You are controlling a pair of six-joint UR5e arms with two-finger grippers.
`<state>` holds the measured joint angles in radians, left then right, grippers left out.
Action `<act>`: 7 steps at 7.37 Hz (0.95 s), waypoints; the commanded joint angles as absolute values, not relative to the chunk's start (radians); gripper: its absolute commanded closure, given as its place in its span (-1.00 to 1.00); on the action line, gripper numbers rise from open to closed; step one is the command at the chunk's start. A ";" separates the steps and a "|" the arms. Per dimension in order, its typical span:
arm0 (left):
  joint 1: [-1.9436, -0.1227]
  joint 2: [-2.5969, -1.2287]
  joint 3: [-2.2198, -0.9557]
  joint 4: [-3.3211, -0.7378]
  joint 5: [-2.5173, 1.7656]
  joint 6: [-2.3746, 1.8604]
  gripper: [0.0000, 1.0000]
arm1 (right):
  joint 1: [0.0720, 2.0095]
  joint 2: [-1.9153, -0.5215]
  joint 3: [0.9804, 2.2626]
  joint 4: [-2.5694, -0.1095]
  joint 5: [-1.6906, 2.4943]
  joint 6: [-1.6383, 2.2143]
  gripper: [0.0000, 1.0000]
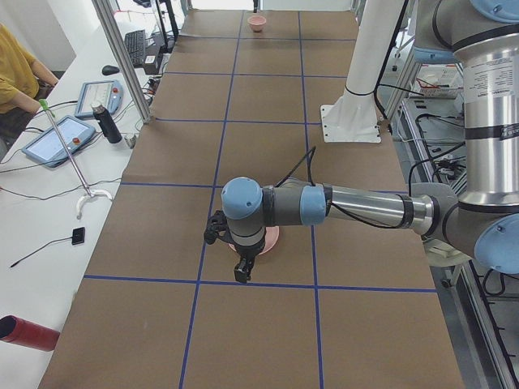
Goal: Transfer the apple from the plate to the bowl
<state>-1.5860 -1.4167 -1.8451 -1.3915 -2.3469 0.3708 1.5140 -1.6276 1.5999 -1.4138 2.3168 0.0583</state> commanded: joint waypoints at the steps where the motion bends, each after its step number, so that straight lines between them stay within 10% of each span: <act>1: -1.586 -1.417 -1.848 -1.390 -2.347 0.371 -0.97 | 1.514 -1.628 1.600 -1.414 2.318 0.058 -1.00; 7: -1.595 -1.417 -1.853 -1.401 -2.350 0.371 -0.97 | 1.548 -1.646 1.595 -1.413 2.345 -0.018 -1.00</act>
